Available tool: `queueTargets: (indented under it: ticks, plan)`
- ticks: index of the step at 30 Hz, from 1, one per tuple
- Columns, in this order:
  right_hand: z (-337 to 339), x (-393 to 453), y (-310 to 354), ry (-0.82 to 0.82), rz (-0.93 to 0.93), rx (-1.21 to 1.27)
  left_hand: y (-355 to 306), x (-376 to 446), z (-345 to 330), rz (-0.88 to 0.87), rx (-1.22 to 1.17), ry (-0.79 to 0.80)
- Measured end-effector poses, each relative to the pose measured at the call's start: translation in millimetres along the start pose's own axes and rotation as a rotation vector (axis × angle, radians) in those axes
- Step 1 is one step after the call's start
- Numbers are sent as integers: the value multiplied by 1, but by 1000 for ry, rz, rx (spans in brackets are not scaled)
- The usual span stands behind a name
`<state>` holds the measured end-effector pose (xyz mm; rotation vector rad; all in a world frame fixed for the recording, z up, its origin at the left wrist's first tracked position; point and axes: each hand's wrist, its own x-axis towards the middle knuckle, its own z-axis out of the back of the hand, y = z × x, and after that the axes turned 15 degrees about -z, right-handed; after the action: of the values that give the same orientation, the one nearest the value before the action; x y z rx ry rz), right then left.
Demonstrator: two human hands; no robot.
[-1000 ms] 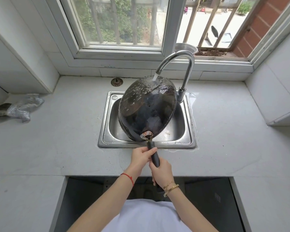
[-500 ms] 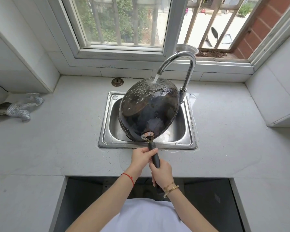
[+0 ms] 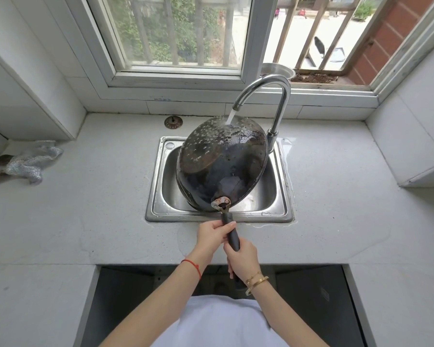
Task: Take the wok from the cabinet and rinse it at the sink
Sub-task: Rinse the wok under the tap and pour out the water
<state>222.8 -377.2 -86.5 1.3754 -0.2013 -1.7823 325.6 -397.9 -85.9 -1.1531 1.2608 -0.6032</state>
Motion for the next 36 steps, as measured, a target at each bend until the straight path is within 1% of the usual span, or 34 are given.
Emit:
queueTargets:
  ticks: [10, 25, 36]
  plan:
    - [2, -3, 2, 15, 0, 29, -1, 0, 0, -5, 21, 0]
    - [-2, -7, 4, -41, 40, -41, -2, -1, 7, 12, -65, 4]
    - [-3, -6, -2, -2, 23, -14, 3, -3, 6, 16, -62, -6]
